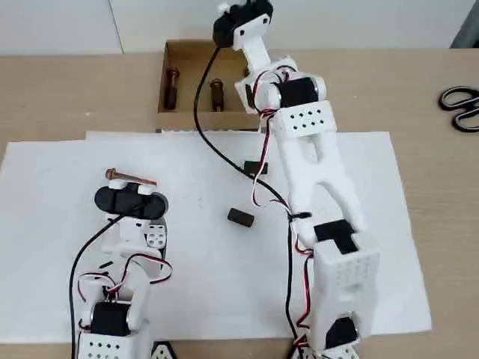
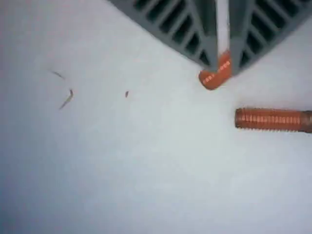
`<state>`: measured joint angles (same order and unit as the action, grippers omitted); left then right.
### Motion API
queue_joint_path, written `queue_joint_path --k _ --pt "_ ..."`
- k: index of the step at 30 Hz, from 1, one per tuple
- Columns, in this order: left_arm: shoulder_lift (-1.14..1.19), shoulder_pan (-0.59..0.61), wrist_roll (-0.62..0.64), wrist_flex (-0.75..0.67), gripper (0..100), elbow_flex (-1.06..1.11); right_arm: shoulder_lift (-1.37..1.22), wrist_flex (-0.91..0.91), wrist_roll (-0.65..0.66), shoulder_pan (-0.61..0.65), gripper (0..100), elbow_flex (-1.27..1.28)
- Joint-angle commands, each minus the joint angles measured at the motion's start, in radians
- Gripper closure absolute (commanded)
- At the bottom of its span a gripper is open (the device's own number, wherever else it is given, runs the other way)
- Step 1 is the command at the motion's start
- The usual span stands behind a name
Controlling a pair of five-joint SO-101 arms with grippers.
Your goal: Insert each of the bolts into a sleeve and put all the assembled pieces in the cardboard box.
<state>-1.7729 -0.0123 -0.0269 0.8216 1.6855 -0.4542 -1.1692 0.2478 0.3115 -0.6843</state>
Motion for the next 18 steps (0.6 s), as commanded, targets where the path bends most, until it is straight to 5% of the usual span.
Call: queue_joint_path --k 1,11,18 --pt "0.006 -0.003 -0.002 0.000 99 -0.002 0.099 -0.182 0.008 0.002 88.6 -0.046" --pt "0.006 -0.006 -0.002 0.000 99 -0.002 0.101 -0.516 0.012 0.027 88.3 -0.031" --pt "0.006 -0.005 -0.002 0.000 99 -0.002 0.209 -0.524 0.190 0.125 88.3 0.244"
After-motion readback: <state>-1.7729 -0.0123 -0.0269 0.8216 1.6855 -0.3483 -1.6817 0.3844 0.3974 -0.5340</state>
